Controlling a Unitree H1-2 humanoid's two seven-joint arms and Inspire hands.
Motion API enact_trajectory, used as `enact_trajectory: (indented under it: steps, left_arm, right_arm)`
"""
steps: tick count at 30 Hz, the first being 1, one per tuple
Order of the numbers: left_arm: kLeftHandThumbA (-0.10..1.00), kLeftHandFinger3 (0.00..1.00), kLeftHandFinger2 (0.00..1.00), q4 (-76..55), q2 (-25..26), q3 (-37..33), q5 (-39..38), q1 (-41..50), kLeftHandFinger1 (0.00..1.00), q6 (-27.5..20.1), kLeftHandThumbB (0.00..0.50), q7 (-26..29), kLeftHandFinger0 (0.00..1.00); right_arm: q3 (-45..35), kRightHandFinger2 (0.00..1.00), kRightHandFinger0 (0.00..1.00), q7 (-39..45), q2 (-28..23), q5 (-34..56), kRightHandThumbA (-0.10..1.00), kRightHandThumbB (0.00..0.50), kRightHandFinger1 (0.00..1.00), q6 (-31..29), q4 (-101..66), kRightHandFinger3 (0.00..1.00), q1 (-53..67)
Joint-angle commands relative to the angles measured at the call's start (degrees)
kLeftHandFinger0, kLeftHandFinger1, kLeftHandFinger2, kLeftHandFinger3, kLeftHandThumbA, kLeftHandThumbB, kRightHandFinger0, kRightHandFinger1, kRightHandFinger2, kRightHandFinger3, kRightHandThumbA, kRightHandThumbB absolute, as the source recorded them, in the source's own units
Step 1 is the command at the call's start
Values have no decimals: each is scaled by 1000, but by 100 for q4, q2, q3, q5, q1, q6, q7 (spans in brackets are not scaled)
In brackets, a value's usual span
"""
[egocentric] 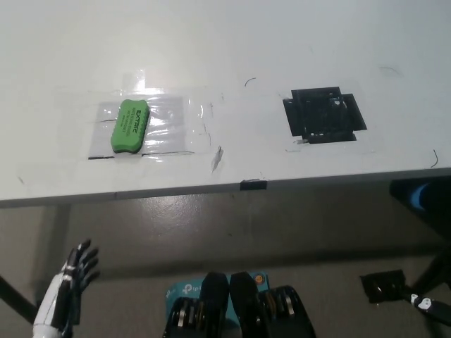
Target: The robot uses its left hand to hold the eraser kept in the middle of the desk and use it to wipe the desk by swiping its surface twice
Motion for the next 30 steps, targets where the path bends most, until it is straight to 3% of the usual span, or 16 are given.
enact_trajectory:
  steps: [1,3,4,7,8,9,11,12,14,19,20,21,23,24,26,30]
  left_arm:
    - [1000,1000,1000,-992,447,-12,-62,-213,1000,253,325,-327,1000]
    - [1000,1000,1000,-1405,695,41,-4,-461,1000,352,322,-358,1000]
    - [1000,1000,1000,-1561,807,69,5,-589,1000,471,342,-374,1000]
    - [1000,1000,1000,-2147,1211,189,-187,-1153,1000,1133,383,-420,1000]
    - [1000,1000,1000,-2219,1408,156,-130,-1555,1000,1221,334,-485,1000]
    - [1000,1000,1000,-2237,1444,140,-134,-1602,1000,1256,331,-478,1000]
    - [1000,1000,1000,-2183,1561,97,-130,-1986,1000,1462,375,-488,1000]
    - [1000,1000,1000,-2110,1672,18,-6,-2187,1000,1467,359,-522,1000]
    - [1000,1000,1000,-1756,1881,-231,380,-2833,1000,1467,234,-615,1000]
    - [1000,1000,1000,-868,2106,-617,657,-3562,1000,1467,222,-797,1000]
    - [1000,1000,1000,-534,2212,-801,857,-3806,1000,1395,231,-842,1000]
    - [1000,1000,1000,-194,2285,-979,1095,-4014,1000,1318,284,-848,1000]
    - [1000,1000,1000,-162,2319,-1014,1100,-4012,1000,1307,284,-824,1000]
    - [1000,1000,1000,386,2465,-1344,1505,-4283,1000,804,274,-879,1000]
    - [1000,1000,1000,1184,2616,-1928,2179,-4725,1000,397,318,-875,1000]
    - [1000,1000,1000,1758,2743,-2574,2897,-5087,1000,125,328,-741,1000]
  right_arm:
    - [-125,1000,1000,81,-134,192,1000,470,1000,-40,-124,1000,-87]
    - [-107,1000,1000,47,-155,102,1000,411,1000,39,-132,1000,-135]
    - [-94,1000,1000,40,-162,70,1000,412,1000,34,-142,1000,-138]
    - [-85,1000,1000,-7,-165,4,1000,468,1000,-69,-135,1000,-136]
    - [-82,1000,1000,37,-193,25,1000,485,1000,-111,-86,1000,-134]
    - [-82,1000,1000,42,-196,28,1000,486,1000,-115,-81,1000,-134]
    - [-67,1000,1000,64,-212,31,1000,500,1000,-104,-82,1000,-131]
    - [-71,1000,1000,79,-202,59,1000,496,1000,-62,-139,1000,-111]
    - [-77,1000,1000,21,-178,34,1000,490,1000,-60,-119,1000,-144]
    - [-94,1000,1000,17,-183,42,1000,460,1000,-64,-138,1000,-121]
    - [-95,1000,1000,32,-183,58,1000,455,1000,-69,-141,1000,-119]
    - [-90,1000,1000,27,-182,47,1000,453,1000,-119,-101,1000,-115]
    - [-78,1000,1000,33,-181,38,1000,453,1000,-124,-87,1000,-120]
    - [-82,1000,1000,57,-176,73,1000,468,1000,-118,-86,1000,-118]
    - [-60,1000,1000,63,-171,56,1000,476,1000,-93,-82,1000,-110]
    - [-63,1000,1000,69,-165,64,1000,474,1000,-45,-107,1000,-85]
